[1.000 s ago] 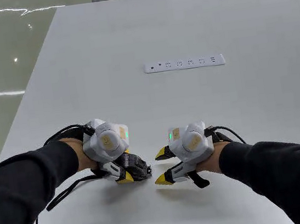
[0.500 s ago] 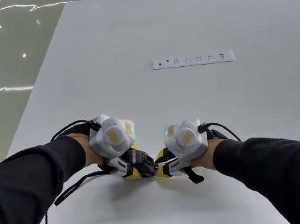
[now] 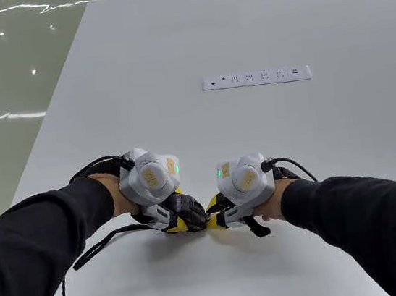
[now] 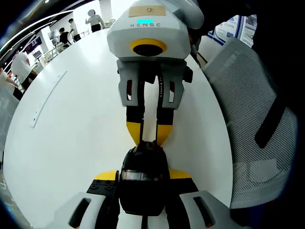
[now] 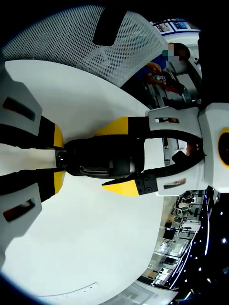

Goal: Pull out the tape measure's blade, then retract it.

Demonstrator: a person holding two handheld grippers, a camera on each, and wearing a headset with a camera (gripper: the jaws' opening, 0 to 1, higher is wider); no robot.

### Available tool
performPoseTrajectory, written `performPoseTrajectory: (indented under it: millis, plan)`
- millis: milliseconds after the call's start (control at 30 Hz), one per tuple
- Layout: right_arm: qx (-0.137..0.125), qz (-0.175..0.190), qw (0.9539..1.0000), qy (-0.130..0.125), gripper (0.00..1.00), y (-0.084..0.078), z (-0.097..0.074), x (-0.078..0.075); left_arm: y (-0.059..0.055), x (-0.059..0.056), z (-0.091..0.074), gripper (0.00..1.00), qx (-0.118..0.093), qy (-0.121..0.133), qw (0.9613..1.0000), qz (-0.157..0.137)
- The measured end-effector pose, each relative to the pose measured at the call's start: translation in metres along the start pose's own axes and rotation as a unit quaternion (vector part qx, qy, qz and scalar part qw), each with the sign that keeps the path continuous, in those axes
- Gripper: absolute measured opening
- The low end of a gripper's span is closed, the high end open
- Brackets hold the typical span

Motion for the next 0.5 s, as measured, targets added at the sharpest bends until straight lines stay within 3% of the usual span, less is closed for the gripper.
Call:
performPoseTrajectory:
  millis: [333, 500]
  plan:
    - [-0.001, -0.002, 0.9999, -0.017, 0.11, 0.0, -0.001, -0.007, 0.004, 0.01, 0.002, 0.32, 0.008, 0.005, 0.9998, 0.019]
    - [-0.002, -0.001, 0.9999, -0.013, 0.11, -0.001, -0.001, -0.008, 0.003, 0.011, 0.002, 0.33, 0.009, -0.003, 0.9999, 0.01]
Point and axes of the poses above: the centre of the closed fingertips' face, and the gripper's own axes: z roughly forward along the fingers, x roughly to its left, y roughly out of its top, the point moved 10 cm from there along -z, roughly backward along the fingers, and after that the axes turned 4 degrees about y, right-handed, at the moved point
